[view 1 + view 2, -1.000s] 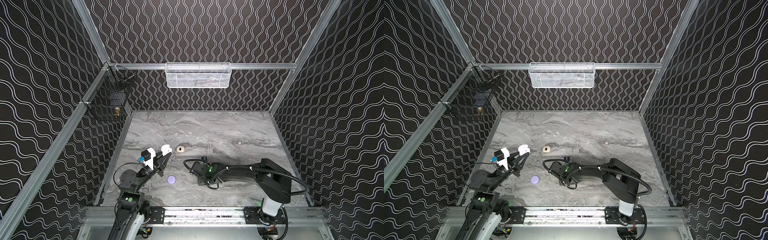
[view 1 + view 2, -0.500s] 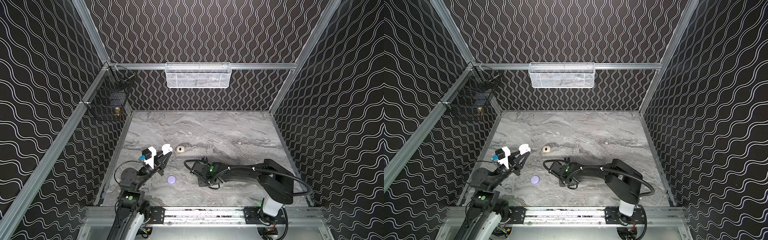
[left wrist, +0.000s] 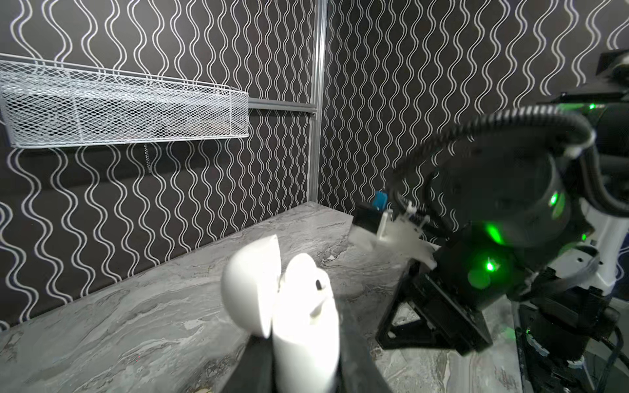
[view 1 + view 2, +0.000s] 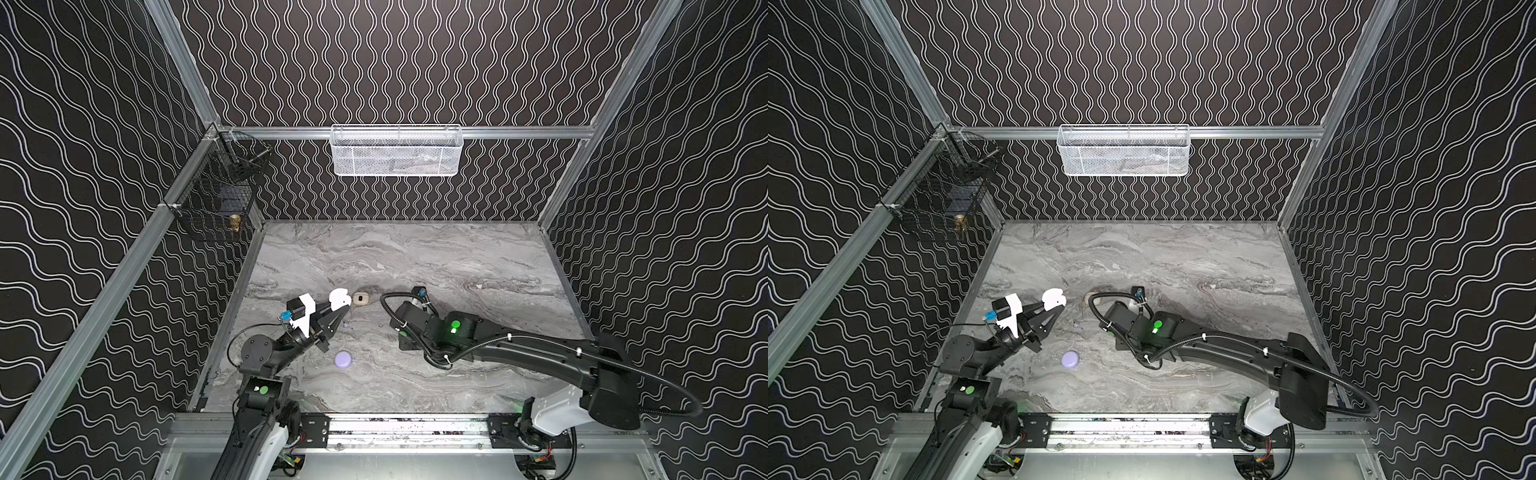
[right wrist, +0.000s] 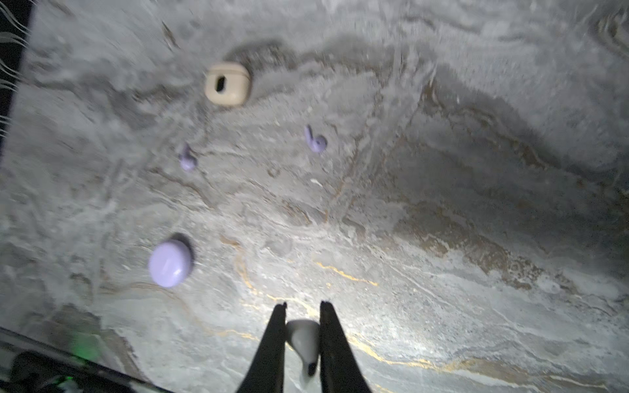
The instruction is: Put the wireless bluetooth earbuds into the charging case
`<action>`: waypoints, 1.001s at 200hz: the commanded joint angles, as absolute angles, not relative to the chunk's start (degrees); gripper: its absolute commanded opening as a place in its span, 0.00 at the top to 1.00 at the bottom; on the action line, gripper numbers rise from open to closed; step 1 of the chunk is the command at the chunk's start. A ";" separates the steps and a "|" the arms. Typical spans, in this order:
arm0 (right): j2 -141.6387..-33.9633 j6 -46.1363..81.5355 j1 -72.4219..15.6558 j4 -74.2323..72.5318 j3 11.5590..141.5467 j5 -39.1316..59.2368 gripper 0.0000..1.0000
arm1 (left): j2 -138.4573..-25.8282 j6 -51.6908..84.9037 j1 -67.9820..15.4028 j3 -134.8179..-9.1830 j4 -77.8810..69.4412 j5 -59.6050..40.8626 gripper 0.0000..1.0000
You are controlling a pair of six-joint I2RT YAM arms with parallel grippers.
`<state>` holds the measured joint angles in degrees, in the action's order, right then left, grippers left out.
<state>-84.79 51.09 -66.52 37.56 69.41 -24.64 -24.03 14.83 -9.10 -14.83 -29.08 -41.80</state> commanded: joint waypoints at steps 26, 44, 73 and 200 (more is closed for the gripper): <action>-81.50 42.97 -69.85 35.73 80.55 -36.45 0.85 | -27.00 18.50 -9.40 -13.51 -41.45 -47.31 1.00; -81.14 40.12 -72.28 35.06 84.89 -40.14 0.85 | -27.91 18.63 -10.05 -12.93 -43.53 -48.25 1.00; -80.26 34.82 -76.70 28.51 86.92 -44.18 0.85 | -27.58 16.48 -12.76 -12.70 -43.07 -48.10 1.00; -84.24 29.78 -83.72 19.31 88.98 -43.75 0.84 | -25.03 -0.97 -29.00 -16.85 -21.92 -28.69 1.00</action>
<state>-84.40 29.54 -83.44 21.87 89.58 -43.35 -25.65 1.08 -28.84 -16.16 -23.38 -32.80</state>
